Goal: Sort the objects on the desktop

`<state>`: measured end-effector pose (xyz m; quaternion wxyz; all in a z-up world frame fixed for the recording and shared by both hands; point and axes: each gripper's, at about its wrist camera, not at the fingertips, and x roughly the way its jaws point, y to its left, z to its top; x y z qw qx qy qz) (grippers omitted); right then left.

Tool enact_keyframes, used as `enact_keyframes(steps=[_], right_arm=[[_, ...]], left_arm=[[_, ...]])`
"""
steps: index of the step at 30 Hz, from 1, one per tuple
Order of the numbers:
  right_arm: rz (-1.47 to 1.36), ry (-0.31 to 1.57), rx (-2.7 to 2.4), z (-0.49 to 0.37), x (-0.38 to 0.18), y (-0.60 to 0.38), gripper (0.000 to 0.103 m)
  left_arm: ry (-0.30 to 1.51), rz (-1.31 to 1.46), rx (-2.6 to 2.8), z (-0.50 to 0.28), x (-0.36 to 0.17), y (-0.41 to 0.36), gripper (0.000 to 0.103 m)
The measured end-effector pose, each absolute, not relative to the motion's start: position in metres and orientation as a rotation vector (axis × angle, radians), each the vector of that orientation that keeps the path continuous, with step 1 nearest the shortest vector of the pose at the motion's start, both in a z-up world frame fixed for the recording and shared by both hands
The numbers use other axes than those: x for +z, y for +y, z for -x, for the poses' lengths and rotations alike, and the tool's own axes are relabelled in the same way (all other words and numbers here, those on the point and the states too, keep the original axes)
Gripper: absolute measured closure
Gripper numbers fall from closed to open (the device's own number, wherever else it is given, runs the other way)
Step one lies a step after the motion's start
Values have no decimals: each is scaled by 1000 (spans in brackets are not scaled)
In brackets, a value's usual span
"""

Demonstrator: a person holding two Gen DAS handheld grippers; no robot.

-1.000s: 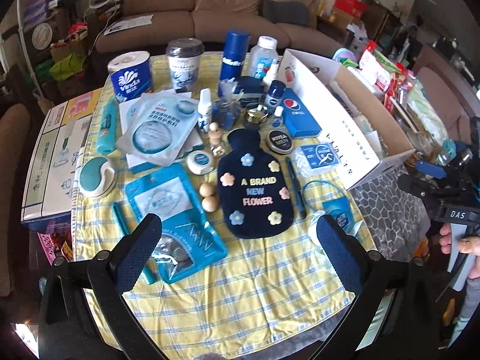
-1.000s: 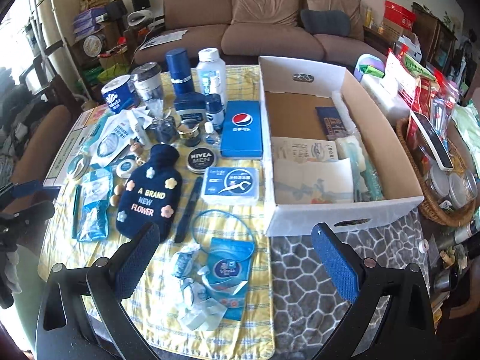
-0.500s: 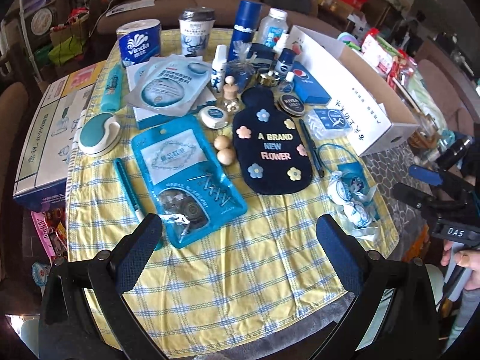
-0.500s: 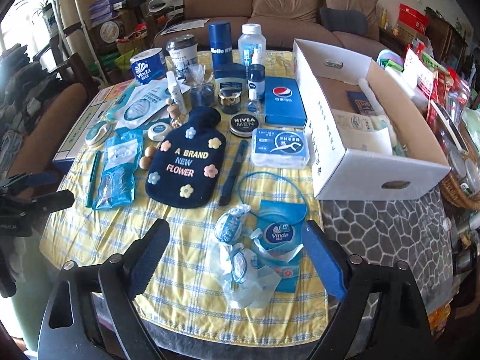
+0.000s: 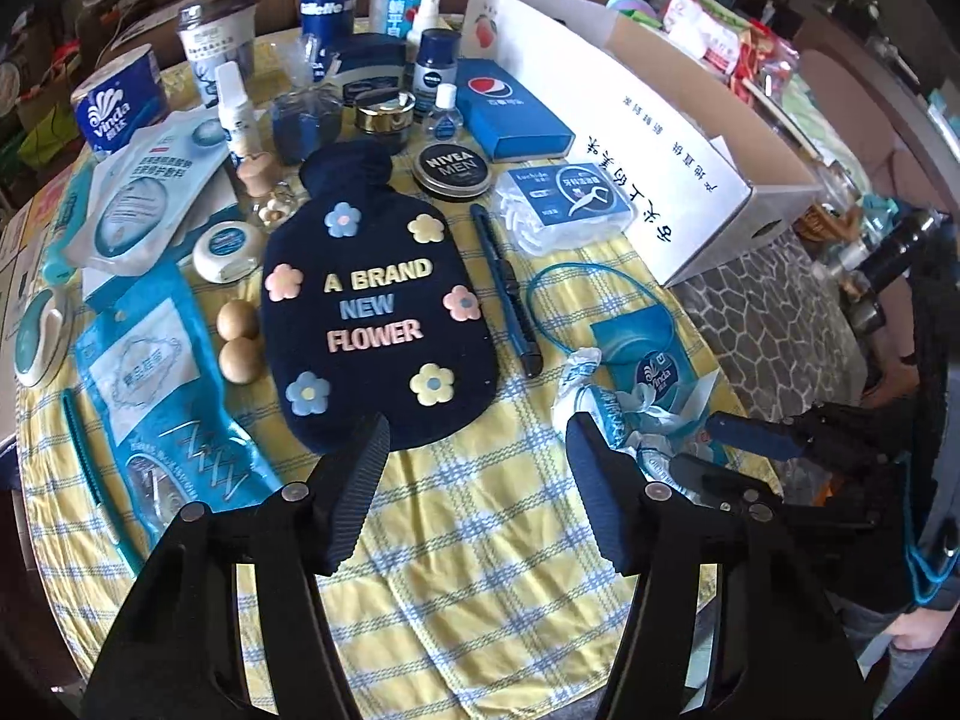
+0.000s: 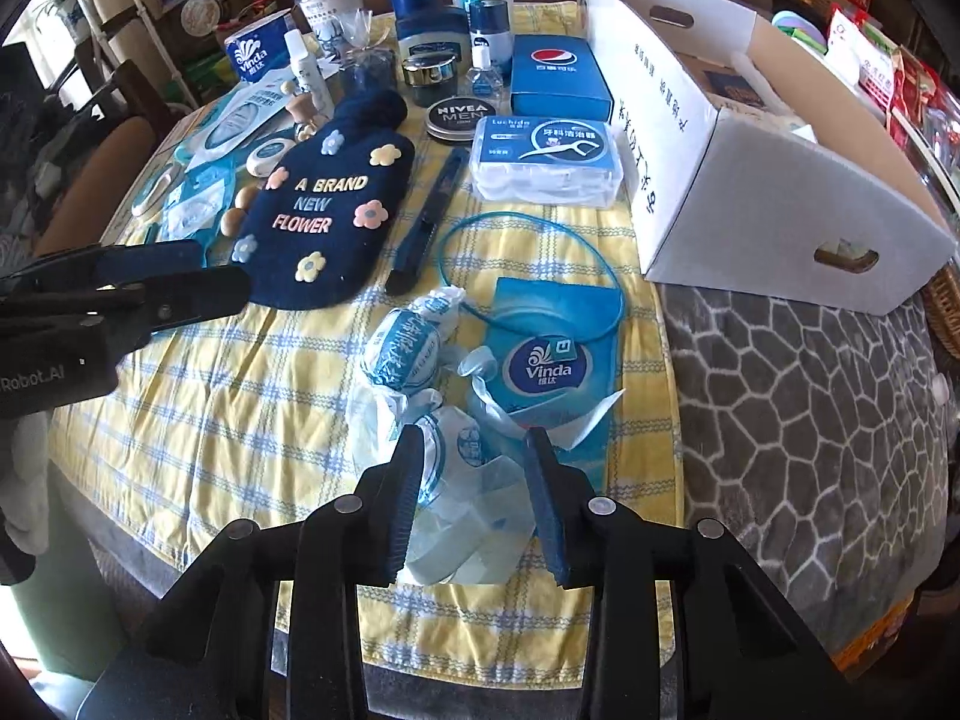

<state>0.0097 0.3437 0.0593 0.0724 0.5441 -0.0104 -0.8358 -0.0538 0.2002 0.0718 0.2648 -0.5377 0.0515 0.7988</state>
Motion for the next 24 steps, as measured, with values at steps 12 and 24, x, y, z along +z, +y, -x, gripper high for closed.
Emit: enact_keyframes(steps=[12, 24], right_arm=[[-1646, -134, -2407, -4, 41, 343, 67], [-1602, -164, -2381, -7, 31, 344, 64]], left_arm=[[259, 1502, 2101, 67, 39, 257, 59], [294, 1495, 2155, 66, 40, 256, 39]])
